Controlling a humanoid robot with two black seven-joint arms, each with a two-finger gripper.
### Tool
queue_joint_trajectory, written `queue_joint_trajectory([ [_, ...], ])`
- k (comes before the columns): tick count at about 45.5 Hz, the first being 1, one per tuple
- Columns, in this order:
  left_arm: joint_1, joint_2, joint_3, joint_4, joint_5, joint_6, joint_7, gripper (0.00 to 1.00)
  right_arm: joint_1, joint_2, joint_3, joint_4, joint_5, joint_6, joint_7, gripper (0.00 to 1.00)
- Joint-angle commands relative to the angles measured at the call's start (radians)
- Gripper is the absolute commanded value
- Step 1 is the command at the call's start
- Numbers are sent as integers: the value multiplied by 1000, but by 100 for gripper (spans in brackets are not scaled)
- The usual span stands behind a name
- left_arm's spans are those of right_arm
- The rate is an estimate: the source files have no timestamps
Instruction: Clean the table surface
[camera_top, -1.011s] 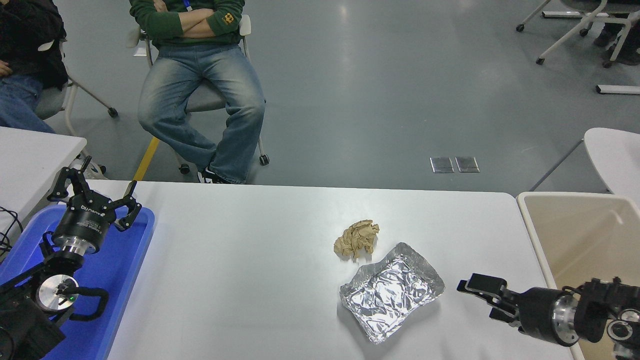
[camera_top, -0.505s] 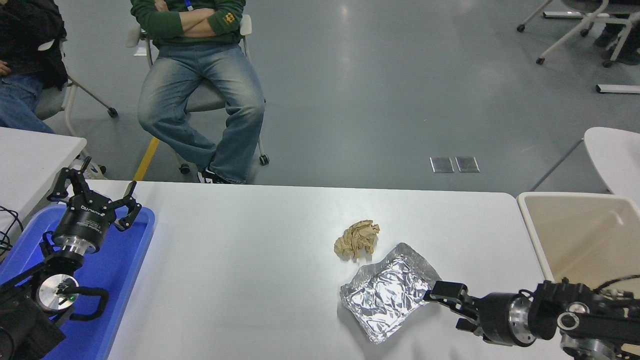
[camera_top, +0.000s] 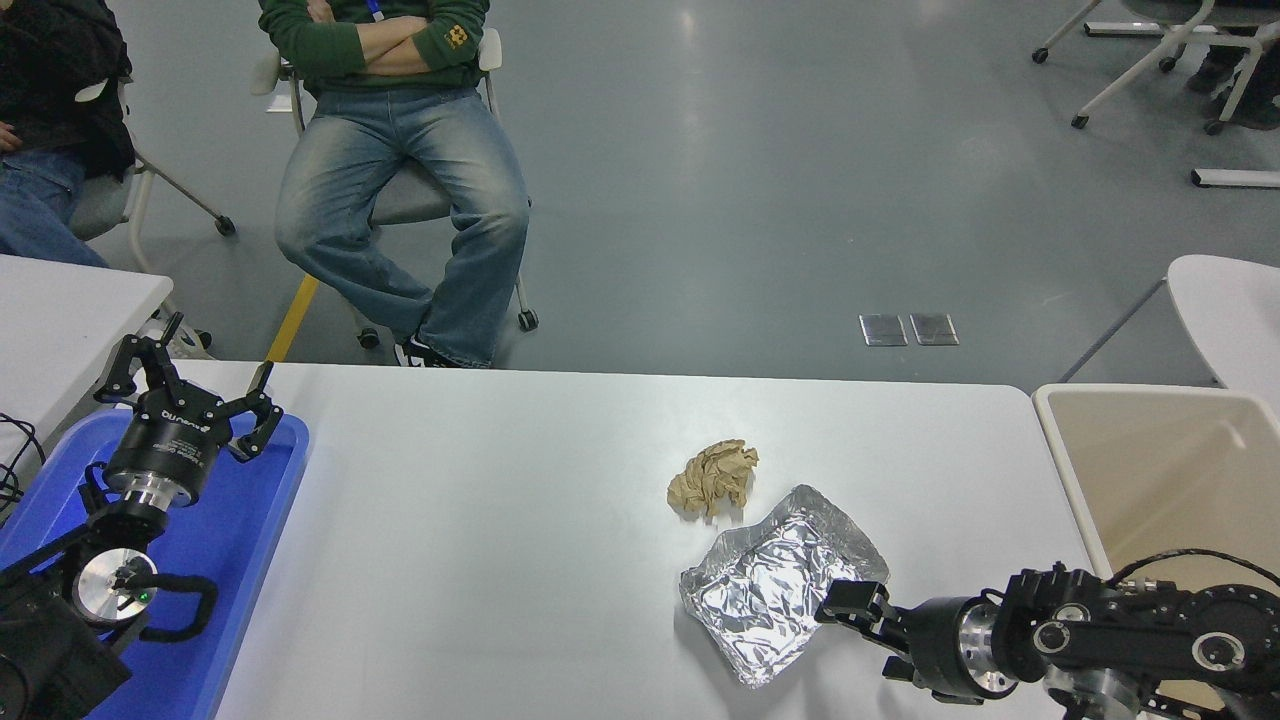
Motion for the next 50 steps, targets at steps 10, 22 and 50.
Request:
queue_joint_trajectory([
  [10, 0, 0, 0, 0, 0, 0, 0, 100, 3, 97, 12, -83, 12, -3, -5, 97],
  [22, 0, 0, 0, 0, 0, 0, 0, 100, -3, 148, 3, -158, 8, -1, -5, 91],
  [50, 0, 0, 0, 0, 0, 0, 0, 100, 22, 140, -6, -177, 9, 56, -98, 0],
])
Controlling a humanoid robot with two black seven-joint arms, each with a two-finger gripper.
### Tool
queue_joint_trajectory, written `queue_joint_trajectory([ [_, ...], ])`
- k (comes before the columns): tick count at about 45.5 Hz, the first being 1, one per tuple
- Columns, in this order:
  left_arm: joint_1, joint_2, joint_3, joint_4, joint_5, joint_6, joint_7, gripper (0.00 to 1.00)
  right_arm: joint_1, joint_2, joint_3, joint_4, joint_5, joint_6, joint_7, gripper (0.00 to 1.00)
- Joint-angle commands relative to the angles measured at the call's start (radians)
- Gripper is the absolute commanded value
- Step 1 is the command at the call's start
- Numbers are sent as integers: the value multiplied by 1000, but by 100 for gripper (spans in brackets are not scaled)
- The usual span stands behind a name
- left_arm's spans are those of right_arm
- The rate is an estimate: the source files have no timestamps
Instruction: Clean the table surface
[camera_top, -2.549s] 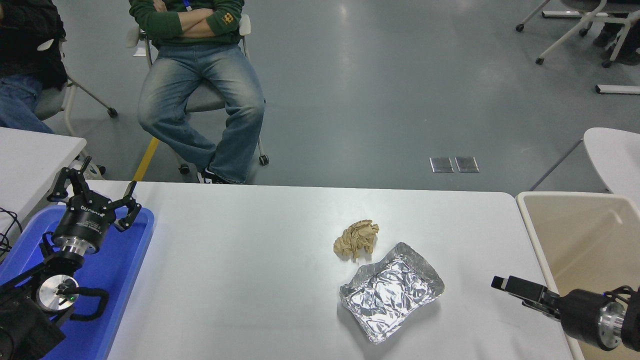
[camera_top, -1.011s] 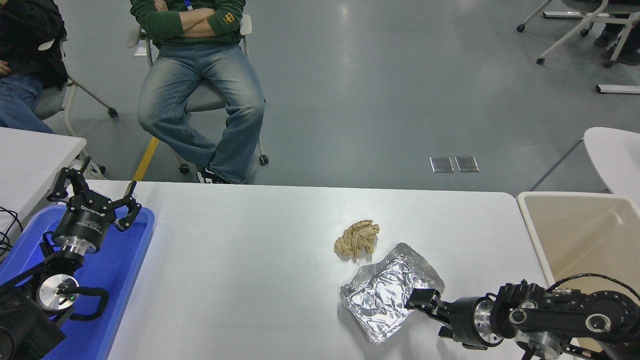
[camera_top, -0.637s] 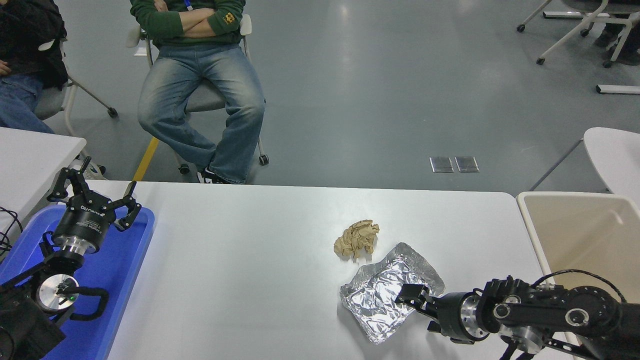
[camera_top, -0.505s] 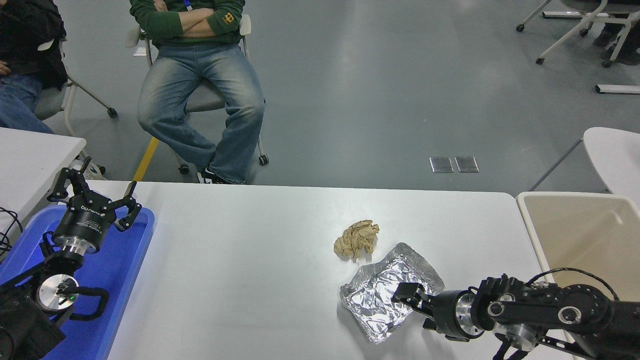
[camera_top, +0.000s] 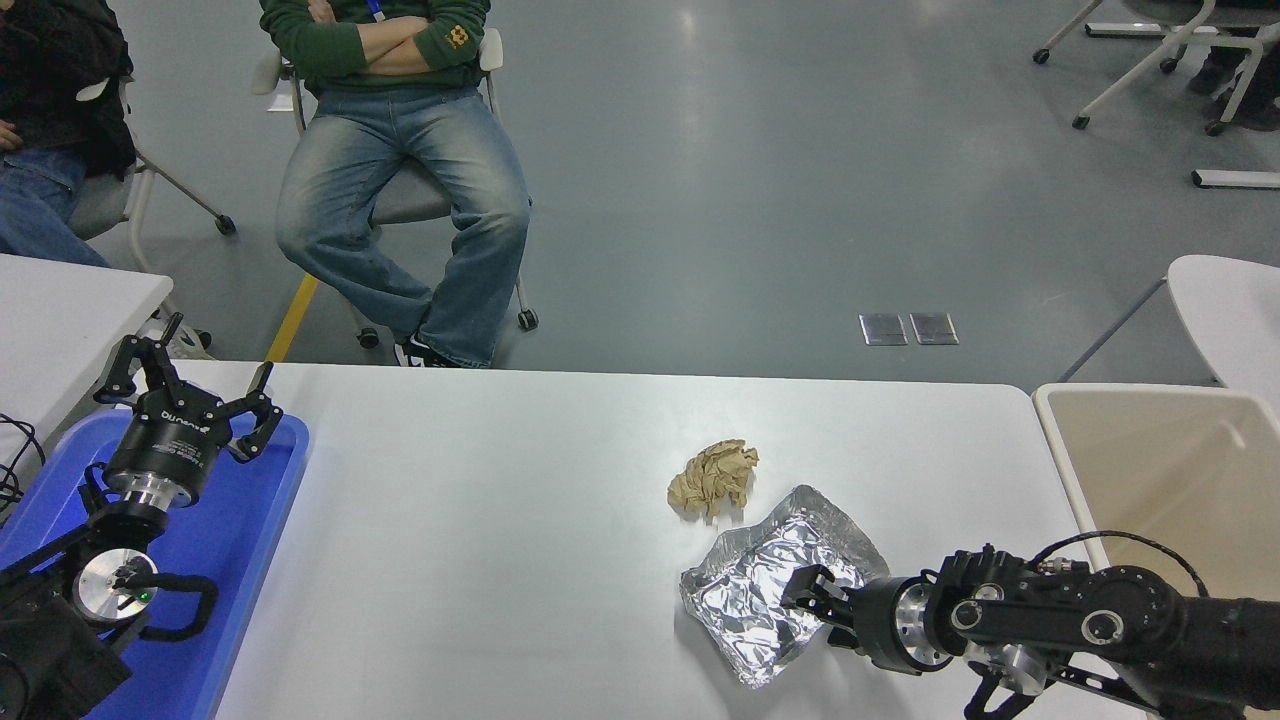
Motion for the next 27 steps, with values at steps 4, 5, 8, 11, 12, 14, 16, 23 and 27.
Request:
queue_joint_trajectory([
  [4, 0, 0, 0, 0, 0, 0, 0, 100, 18, -20, -1, 3, 8, 34, -59, 0],
  [5, 0, 0, 0, 0, 0, 0, 0, 100, 18, -23, 0, 4, 8, 34, -59, 0],
  [8, 0, 0, 0, 0, 0, 0, 0, 100, 19, -38, 2, 17, 11, 34, -59, 0],
  [11, 0, 0, 0, 0, 0, 0, 0, 100, 21, -55, 11, 37, 13, 34, -59, 0],
  [12, 0, 0, 0, 0, 0, 0, 0, 100, 22, -61, 12, 43, 14, 34, -59, 0],
  [14, 0, 0, 0, 0, 0, 0, 0, 100, 25, -77, 15, 58, 19, 32, -59, 0],
  [16, 0, 0, 0, 0, 0, 0, 0, 100, 34, -92, 15, 75, 20, 32, -59, 0],
  [23, 0, 0, 0, 0, 0, 0, 0, 100, 70, -167, 15, 148, 23, 34, -59, 0],
  [27, 0, 0, 0, 0, 0, 0, 0, 100, 106, -230, 9, 195, 23, 35, -59, 0],
])
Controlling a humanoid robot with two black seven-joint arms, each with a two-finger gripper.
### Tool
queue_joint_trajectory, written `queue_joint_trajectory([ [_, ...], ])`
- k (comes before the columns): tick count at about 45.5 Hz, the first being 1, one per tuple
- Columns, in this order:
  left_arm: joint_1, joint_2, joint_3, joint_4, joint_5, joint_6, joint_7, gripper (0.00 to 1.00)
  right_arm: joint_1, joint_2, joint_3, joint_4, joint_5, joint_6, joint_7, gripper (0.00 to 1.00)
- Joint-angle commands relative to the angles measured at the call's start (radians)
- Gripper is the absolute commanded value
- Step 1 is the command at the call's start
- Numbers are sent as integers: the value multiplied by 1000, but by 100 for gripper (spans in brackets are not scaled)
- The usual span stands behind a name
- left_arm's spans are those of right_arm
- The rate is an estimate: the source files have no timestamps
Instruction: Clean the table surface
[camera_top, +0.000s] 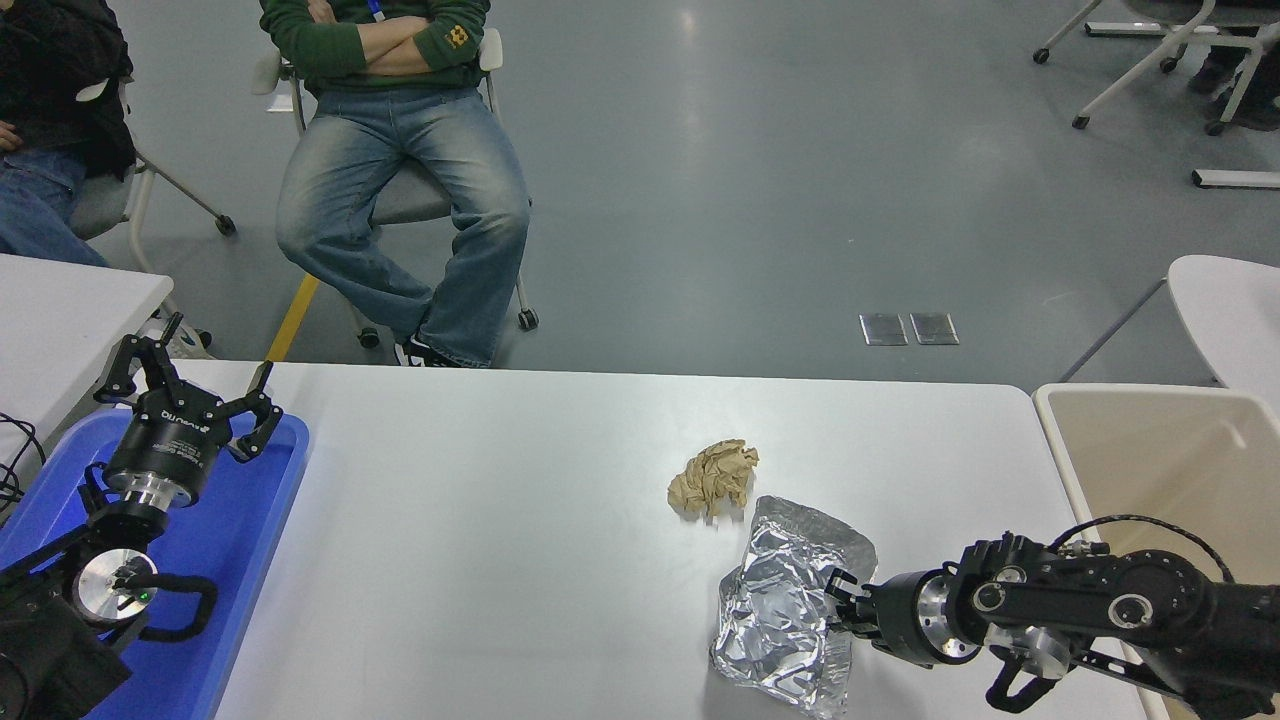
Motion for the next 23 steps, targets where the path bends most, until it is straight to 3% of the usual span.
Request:
queue_joint_trajectory([
  [1, 0, 0, 0, 0, 0, 0, 0, 100, 66, -132, -7, 112, 6, 7, -3, 0],
  [23, 0, 0, 0, 0, 0, 0, 0, 100, 328, -565, -14, 253, 1, 280, -6, 0],
])
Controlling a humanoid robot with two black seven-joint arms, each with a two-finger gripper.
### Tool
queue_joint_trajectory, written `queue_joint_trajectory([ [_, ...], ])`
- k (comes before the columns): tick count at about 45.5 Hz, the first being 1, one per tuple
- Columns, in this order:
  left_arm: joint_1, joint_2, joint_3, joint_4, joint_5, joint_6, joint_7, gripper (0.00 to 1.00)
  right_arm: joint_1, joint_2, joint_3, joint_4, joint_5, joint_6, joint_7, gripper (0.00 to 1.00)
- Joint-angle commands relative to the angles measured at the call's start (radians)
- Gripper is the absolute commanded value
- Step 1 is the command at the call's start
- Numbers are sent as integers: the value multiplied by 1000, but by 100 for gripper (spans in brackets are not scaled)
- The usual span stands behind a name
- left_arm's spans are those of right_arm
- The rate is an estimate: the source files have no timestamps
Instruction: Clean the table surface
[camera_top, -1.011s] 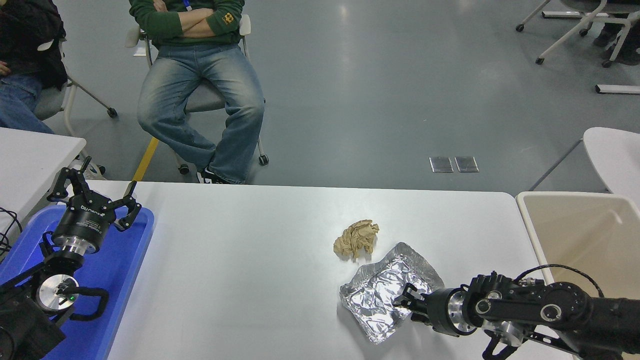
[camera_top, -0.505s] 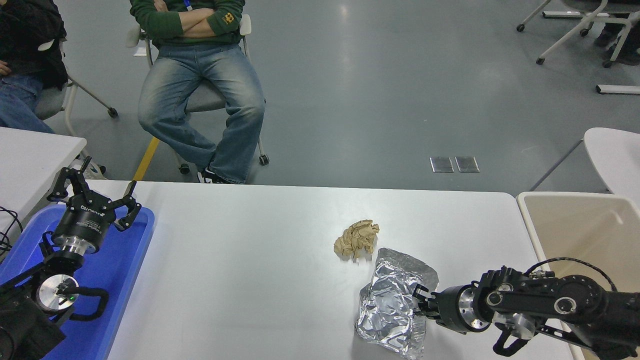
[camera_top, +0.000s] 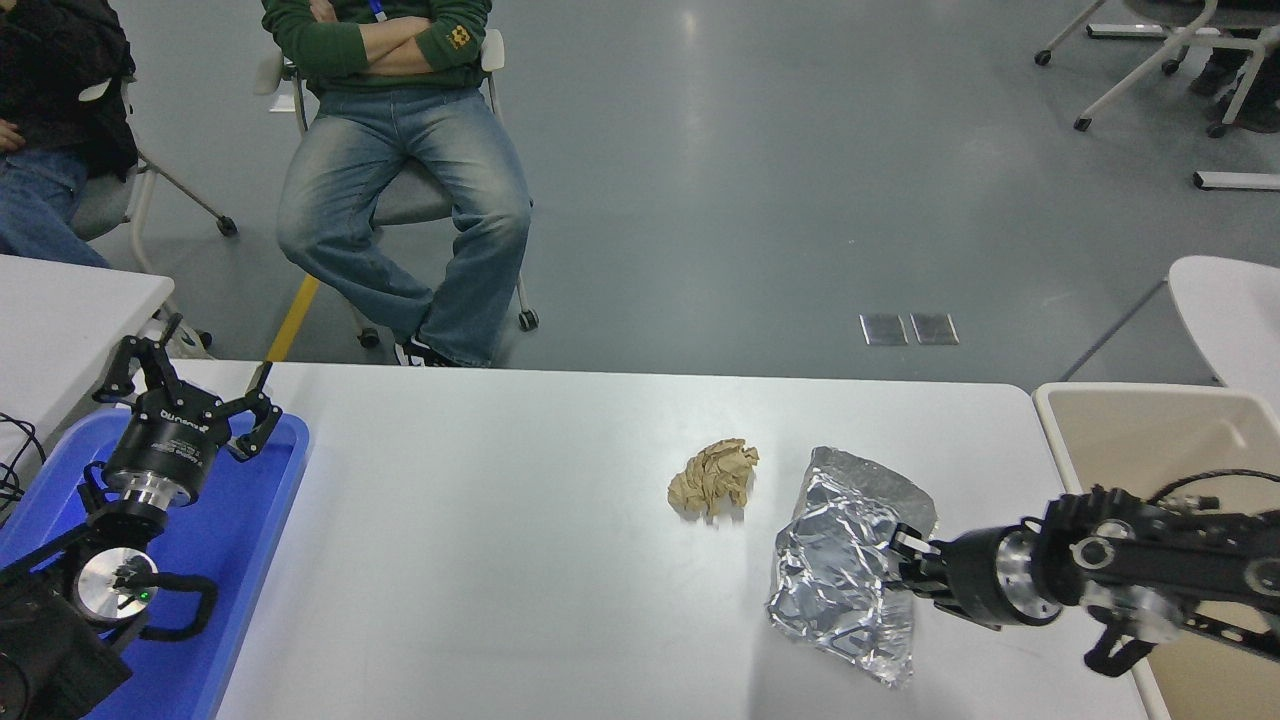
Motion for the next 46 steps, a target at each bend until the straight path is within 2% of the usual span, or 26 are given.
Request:
queue_joint_trajectory([
  [1, 0, 0, 0, 0, 0, 0, 0, 100, 135, -202, -2, 50, -3, 141, -4, 0],
  [13, 0, 0, 0, 0, 0, 0, 0, 100, 274, -382, -2, 86, -10, 304, -28, 0],
  [22, 0, 0, 0, 0, 0, 0, 0, 100, 331, -461, 0, 87, -13, 393, -36, 0],
  [40, 0, 0, 0, 0, 0, 0, 0, 100, 336, -477, 1, 86, -16, 405, -38, 0],
  [46, 0, 0, 0, 0, 0, 0, 0, 100, 322, -465, 0, 67, -79, 391, -39, 0],
])
